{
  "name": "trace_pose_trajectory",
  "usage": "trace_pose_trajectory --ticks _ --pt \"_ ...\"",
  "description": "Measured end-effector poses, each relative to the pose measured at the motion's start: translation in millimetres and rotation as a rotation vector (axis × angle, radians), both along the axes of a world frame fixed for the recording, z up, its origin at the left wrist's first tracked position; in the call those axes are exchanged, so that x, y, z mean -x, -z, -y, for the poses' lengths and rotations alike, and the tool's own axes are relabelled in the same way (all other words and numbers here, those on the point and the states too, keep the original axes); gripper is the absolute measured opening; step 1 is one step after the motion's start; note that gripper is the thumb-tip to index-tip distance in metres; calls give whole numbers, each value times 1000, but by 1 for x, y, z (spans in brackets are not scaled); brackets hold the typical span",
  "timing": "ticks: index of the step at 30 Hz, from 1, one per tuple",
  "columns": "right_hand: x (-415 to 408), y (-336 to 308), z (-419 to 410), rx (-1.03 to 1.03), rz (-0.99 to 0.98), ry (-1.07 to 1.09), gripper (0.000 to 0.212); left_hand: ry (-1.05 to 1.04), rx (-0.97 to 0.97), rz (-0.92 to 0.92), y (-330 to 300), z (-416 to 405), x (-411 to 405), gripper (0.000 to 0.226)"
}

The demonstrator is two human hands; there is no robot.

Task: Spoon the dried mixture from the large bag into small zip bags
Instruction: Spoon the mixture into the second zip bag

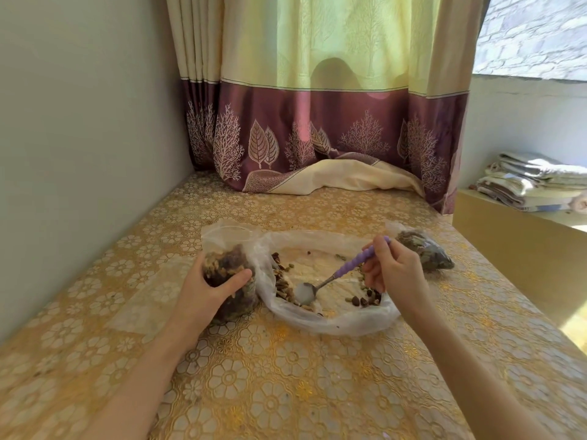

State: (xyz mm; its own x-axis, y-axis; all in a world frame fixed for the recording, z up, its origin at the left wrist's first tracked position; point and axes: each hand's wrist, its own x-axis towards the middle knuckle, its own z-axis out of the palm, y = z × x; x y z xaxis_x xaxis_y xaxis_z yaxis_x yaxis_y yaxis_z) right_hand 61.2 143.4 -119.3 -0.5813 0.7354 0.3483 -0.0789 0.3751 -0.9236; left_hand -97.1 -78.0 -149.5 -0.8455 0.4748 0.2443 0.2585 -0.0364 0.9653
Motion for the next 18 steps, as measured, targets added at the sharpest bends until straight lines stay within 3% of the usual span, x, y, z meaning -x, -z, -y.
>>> trace_pose_trajectory --ticks 9,18 --pt "9 12 15 346 23 2 40 -1 10 -5 0 0 -1 51" --pt "4 7 6 391 -39 31 45 14 34 -19 3 0 1 45"
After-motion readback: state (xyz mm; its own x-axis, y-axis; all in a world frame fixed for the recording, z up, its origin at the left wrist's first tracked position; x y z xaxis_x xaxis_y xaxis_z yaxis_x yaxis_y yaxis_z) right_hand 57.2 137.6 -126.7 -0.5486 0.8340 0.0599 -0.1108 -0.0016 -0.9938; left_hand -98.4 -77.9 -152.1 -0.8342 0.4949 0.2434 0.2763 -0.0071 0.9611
